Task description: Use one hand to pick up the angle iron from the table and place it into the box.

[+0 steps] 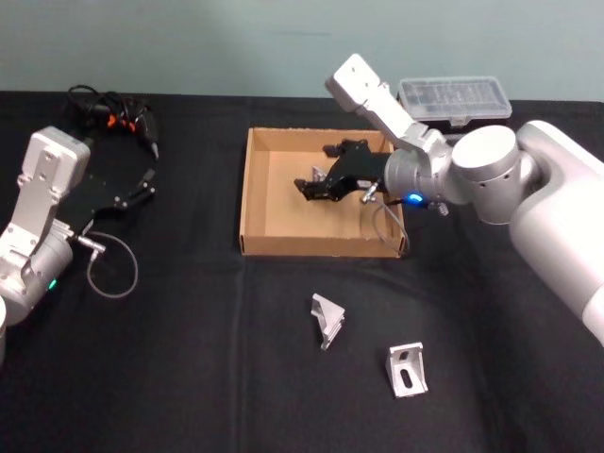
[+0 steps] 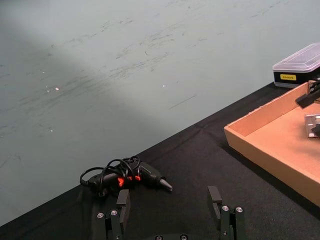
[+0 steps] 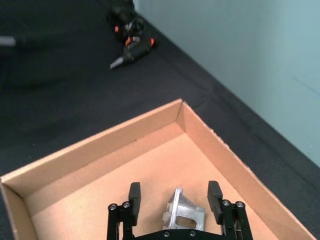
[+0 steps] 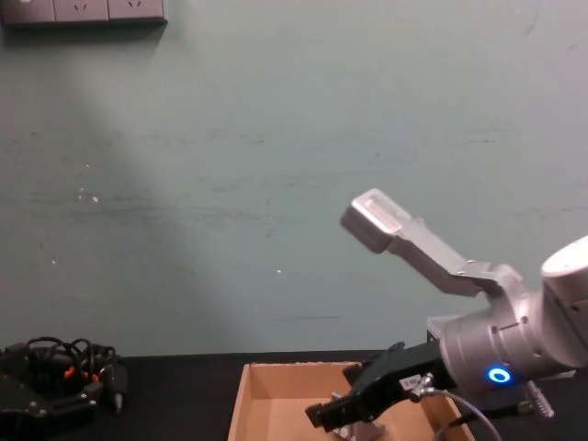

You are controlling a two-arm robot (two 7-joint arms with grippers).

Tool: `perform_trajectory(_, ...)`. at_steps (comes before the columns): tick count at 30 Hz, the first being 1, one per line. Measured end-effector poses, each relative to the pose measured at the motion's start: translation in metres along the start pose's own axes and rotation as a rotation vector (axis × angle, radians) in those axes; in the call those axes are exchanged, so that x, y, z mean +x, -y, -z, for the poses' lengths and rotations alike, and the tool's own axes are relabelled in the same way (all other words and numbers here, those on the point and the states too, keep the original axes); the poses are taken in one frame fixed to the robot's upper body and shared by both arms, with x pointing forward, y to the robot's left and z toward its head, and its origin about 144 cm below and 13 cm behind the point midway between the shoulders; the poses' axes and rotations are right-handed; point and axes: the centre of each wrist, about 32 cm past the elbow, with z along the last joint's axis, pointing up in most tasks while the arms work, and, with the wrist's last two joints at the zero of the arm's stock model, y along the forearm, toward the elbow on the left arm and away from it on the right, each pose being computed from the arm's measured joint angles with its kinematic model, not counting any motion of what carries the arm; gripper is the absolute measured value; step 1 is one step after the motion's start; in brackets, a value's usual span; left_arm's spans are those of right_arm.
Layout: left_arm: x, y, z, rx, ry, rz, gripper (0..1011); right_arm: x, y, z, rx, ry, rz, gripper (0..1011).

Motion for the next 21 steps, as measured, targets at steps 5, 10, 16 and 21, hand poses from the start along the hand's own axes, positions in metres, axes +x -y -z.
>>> perform_trajectory(5,0.0,0.0,0.0,0.0,0.0,0.0,1011,-0.002,0.018,0.006,0.096,0.008,0.003,951)
perform_trajectory(10,0.0,0.0,0.0,0.0,0.0,0.0,1011,-0.005,0.042,0.012,0.196,0.027,-0.011,1003)
perform_trajectory(16,0.0,0.0,0.0,0.0,0.0,0.0,1011,0.002,0.094,0.033,0.308,0.029,-0.07,1003)
perform_trajectory(21,0.0,0.0,0.0,0.0,0.0,0.0,1011,0.006,0.131,0.055,0.357,0.059,-0.142,1003)
